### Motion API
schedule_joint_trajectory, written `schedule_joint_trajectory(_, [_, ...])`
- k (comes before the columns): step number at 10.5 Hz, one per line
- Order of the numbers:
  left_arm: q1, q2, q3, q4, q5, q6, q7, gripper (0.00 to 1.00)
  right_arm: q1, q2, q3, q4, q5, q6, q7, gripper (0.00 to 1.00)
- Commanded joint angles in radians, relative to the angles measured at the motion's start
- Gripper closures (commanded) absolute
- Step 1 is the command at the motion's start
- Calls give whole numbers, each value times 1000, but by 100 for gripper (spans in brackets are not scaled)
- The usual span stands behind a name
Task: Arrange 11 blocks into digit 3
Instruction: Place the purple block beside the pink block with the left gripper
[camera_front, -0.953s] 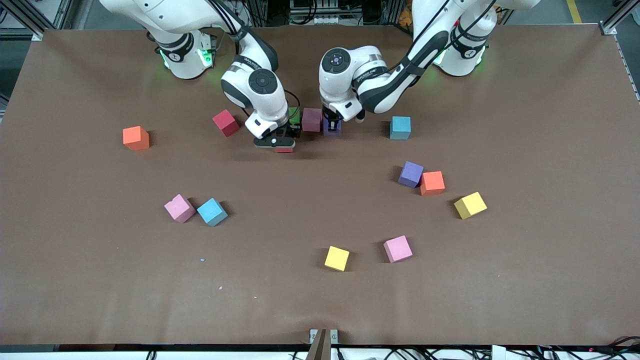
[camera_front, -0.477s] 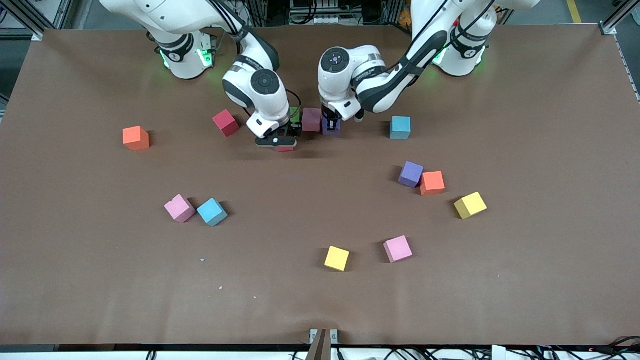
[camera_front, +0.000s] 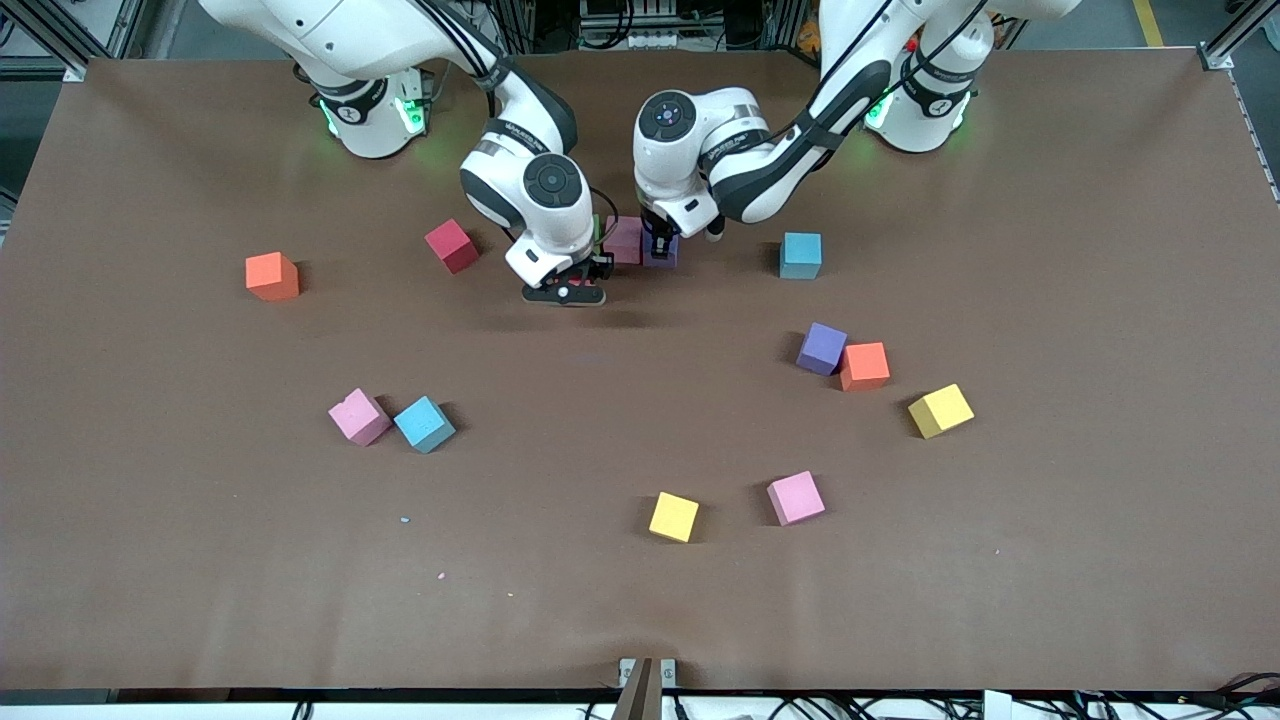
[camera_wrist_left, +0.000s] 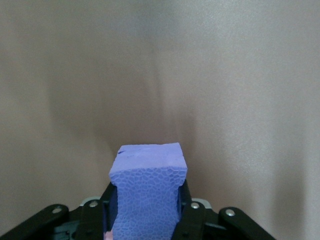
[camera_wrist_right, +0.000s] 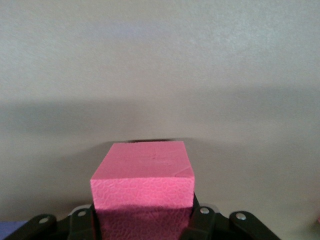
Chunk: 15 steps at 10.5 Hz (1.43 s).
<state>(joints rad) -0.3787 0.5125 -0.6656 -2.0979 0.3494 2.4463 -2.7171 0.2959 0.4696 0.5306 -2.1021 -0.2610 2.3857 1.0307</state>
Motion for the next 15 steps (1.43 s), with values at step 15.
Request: schedule_joint_trajectory(15, [-16,55,-8,58,31,26,-55,80,6,-41,23,-110,20,92,-128,97])
